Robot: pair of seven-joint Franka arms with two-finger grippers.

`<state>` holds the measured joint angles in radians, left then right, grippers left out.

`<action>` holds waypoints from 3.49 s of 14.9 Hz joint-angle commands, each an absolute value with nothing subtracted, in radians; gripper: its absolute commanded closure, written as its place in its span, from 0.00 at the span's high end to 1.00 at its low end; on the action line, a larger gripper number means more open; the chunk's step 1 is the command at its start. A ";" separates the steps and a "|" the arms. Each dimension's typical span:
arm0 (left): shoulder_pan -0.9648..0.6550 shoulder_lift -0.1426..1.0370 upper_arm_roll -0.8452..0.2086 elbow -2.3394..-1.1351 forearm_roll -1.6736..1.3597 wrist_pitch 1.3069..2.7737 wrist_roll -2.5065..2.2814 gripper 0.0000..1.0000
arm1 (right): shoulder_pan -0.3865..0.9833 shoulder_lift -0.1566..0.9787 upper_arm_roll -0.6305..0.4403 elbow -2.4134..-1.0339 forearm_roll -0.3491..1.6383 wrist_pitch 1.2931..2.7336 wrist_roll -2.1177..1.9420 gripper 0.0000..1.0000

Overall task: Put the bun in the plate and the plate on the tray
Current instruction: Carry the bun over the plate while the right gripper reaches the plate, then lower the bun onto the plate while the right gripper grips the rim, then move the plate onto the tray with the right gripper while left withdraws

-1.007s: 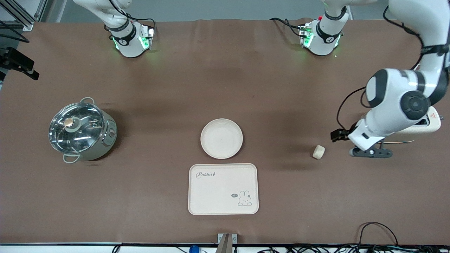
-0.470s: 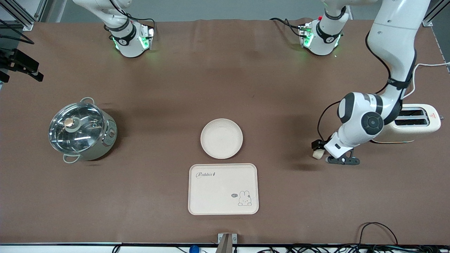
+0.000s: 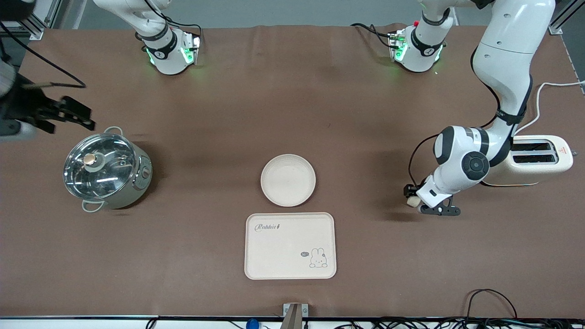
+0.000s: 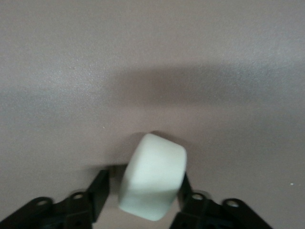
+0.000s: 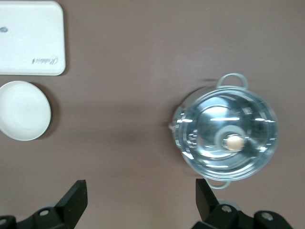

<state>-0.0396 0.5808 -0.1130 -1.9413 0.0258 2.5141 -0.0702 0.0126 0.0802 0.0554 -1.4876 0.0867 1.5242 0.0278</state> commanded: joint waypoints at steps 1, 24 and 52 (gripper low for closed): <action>-0.043 0.594 -0.117 -1.925 0.021 2.520 -0.072 0.19 | 0.015 0.118 0.051 -1.532 0.196 1.575 0.069 1.00; -0.571 0.841 -0.252 -1.506 0.032 2.519 -1.101 0.51 | 0.426 0.554 0.049 -1.787 0.460 2.425 0.353 1.00; -0.023 0.115 -0.224 -1.391 0.135 1.572 -0.329 1.00 | 0.568 0.577 0.052 -1.911 0.460 2.700 0.416 0.00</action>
<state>-0.0525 0.1909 -0.2224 -1.3325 0.1727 1.5927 -0.4049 0.5566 0.6444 0.0510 -1.8516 0.4393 2.6853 0.4230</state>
